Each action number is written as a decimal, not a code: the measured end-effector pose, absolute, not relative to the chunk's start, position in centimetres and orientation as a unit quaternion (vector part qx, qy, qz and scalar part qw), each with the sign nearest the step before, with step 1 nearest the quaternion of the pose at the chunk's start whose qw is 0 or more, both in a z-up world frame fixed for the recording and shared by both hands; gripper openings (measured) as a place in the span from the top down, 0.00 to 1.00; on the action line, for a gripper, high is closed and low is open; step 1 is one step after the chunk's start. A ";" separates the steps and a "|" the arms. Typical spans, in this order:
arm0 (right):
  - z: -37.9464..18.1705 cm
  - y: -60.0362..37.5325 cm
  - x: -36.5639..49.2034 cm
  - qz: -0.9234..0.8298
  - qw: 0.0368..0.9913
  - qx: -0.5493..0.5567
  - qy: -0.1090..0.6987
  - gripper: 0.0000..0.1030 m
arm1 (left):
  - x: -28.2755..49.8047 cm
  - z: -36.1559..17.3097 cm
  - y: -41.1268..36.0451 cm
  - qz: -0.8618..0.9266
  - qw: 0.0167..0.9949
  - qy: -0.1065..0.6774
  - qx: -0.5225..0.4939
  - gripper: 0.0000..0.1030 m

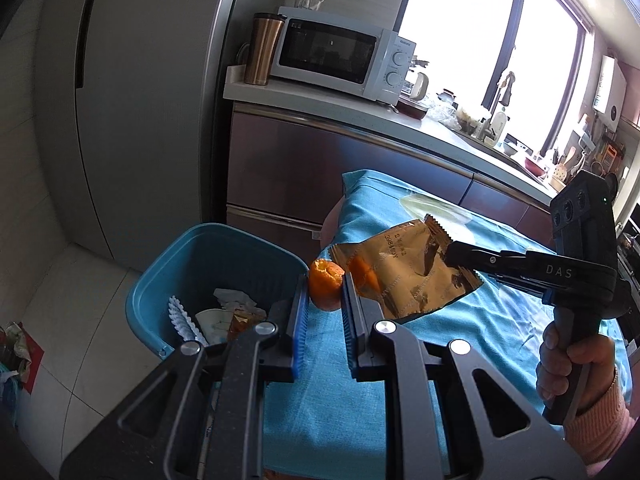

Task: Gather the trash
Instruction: 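Carry the orange peel and gold wrapper to the teal bin with both tools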

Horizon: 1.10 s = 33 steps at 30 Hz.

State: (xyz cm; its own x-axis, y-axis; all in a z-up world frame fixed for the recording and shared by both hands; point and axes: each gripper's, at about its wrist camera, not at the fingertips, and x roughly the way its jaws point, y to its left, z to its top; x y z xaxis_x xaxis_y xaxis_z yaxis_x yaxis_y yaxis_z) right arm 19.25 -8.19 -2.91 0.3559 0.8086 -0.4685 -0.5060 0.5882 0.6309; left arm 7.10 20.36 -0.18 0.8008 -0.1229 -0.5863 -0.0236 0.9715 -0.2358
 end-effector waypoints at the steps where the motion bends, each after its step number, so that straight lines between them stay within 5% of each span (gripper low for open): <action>1: -2.9 -8.0 19.3 0.412 0.799 0.193 0.393 0.99 | 7.1 -0.2 20.5 -0.025 0.942 0.314 -0.117 0.84; 33: -3.8 -0.1 21.4 0.433 0.777 0.154 0.430 0.99 | 8.3 -1.9 25.2 0.037 0.935 0.326 -0.137 0.84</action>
State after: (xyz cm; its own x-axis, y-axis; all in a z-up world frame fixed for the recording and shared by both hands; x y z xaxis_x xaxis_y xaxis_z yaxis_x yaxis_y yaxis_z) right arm 21.40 -0.14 -3.80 0.2548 0.8053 -0.5353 -0.5396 0.5778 0.6124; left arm 8.26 25.19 -1.91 0.7848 -0.0197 -0.6194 -0.1588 0.9597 -0.2317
